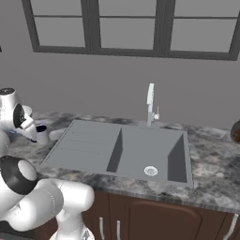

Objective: Pick the mug and place it in the sink. Pick the bowl and place it in the open cabinet and then close the cabinet.

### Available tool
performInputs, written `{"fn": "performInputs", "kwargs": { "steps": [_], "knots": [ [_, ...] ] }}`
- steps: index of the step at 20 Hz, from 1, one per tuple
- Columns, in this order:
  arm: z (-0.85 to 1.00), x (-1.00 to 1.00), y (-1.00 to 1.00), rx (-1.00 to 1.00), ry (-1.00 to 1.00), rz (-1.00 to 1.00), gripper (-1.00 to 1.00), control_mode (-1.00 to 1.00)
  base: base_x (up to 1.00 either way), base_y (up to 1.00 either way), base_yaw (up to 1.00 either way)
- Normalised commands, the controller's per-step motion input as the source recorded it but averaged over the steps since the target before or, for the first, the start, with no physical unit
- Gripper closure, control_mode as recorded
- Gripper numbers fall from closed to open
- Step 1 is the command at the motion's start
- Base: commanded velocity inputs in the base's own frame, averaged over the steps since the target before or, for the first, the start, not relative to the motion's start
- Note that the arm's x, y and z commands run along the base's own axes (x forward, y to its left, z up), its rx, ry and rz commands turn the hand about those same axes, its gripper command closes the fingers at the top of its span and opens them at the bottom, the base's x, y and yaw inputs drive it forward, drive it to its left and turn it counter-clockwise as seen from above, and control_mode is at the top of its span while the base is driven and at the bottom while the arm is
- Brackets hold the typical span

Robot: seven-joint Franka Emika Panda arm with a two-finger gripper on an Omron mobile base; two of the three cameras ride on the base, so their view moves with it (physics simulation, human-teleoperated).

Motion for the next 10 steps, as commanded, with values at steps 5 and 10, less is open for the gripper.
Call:
{"fn": "performInputs", "kwargs": {
  "steps": [5,10],
  "knots": [
    [-0.35,0.18,0.07,0.02,-0.07,0.00,-1.00,-1.00,0.00,0.00,0.00],
    [-0.10,0.30,0.03,0.00,-0.02,0.00,-1.00,-1.00,0.00,0.00,0.00]
  ]
}}
